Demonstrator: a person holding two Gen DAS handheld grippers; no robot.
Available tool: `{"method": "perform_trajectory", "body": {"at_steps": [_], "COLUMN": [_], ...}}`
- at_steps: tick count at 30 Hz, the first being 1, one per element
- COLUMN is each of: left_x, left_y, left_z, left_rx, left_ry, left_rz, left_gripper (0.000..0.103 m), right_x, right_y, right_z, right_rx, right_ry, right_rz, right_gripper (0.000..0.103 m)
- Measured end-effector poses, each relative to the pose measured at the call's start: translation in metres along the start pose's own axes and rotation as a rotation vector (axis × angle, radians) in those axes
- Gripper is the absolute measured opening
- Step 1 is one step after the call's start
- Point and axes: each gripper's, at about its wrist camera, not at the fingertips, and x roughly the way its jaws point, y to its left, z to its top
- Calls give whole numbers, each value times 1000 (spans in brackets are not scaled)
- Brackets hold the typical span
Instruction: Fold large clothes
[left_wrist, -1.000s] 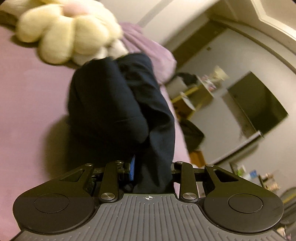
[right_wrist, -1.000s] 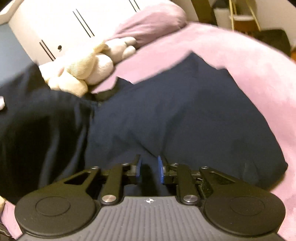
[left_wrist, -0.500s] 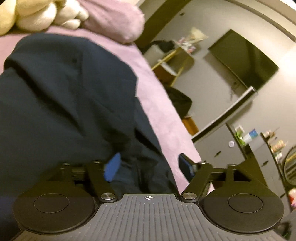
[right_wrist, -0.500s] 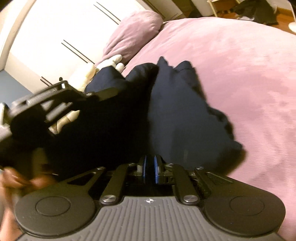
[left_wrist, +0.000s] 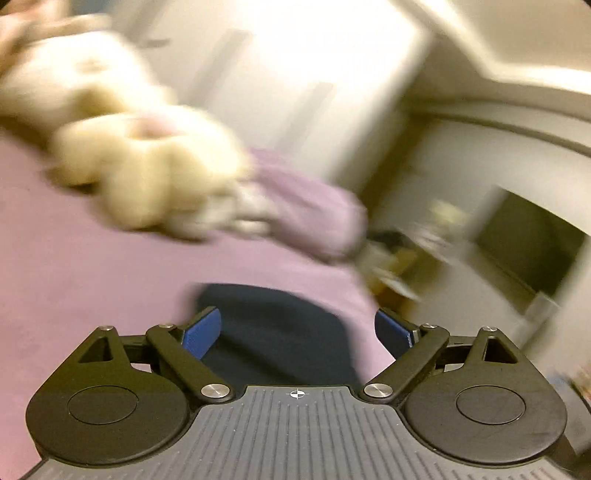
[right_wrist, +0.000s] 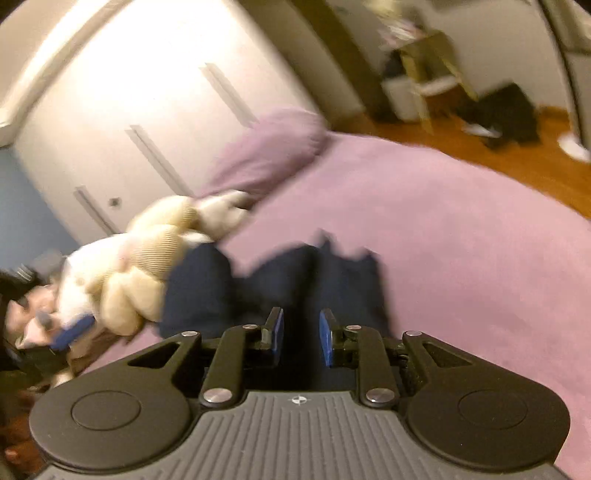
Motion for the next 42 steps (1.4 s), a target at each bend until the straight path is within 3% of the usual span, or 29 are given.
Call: {"method": "perform_trajectory", "body": {"at_steps": [3,7,10,15,18,20,24,26,34,42], "left_x": [-2,-1,1,45,67,82,111,122,152,151], "left_y": [49,86,105,100,70,44,-1,-16,-23,-28], "left_z": [2,-3,-6,-11,-22,-29,-52,-67,-107,-108], "left_rx": [-145,-201,-199,-189,-134,-81,10,32,137,221], "left_ry": [-3,19,33,116,150,157,156,156,161,142], "left_rz": [132,299,371,342,295,262,206,202,288,322], "left_gripper": [94,94,94,94,94,94,96,96,103,103], "right_x": [17,70,127,219,236,239,225,208,198,196], "right_y": [58,152,198,226,207,177,90,61,26,11], "right_z": [2,-17,-34,-46,-49,-49,-21,-14,-19,-13], "right_rx": [-104,-342,-451,-653,-734,-778,-527,-436,-408,-318], "right_ry": [22,83,128,149,111,53,46,10,-46,-41], "right_rz": [133,232,179,-42,-123,-222,-324,-318,-251,-166], "right_gripper": [22,22,22,20,20,20,19,15,14,15]}}
